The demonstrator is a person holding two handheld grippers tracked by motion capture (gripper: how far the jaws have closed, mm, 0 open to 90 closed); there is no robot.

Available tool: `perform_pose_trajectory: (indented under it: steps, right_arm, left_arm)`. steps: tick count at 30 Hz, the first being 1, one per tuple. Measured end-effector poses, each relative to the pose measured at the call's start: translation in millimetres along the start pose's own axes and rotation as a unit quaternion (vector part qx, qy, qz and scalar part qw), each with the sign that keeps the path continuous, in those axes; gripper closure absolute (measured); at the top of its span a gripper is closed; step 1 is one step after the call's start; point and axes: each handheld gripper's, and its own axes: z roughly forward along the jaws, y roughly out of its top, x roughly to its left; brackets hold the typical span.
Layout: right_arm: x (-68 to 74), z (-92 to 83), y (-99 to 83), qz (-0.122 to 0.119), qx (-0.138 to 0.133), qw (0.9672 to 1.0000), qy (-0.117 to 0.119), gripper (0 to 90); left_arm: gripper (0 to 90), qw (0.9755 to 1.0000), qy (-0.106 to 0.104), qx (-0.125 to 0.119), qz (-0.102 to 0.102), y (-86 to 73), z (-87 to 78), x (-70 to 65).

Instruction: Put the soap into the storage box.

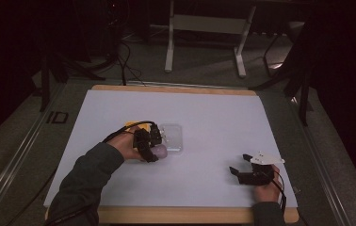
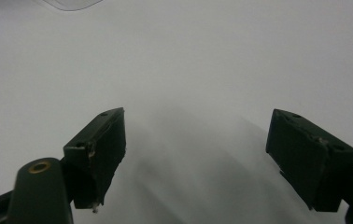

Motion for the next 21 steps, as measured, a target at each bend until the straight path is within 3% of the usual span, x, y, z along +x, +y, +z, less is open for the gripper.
perform_pose_trajectory:
  steps: [21]
  right_arm:
    - [0.3,0.1,0.1,0.001,0.001,1.0000,0.001,19.6]
  left_arm:
    - [49.5,0.9998,0.001,-0.006,-0.021,-3.8,-2.1,13.4]
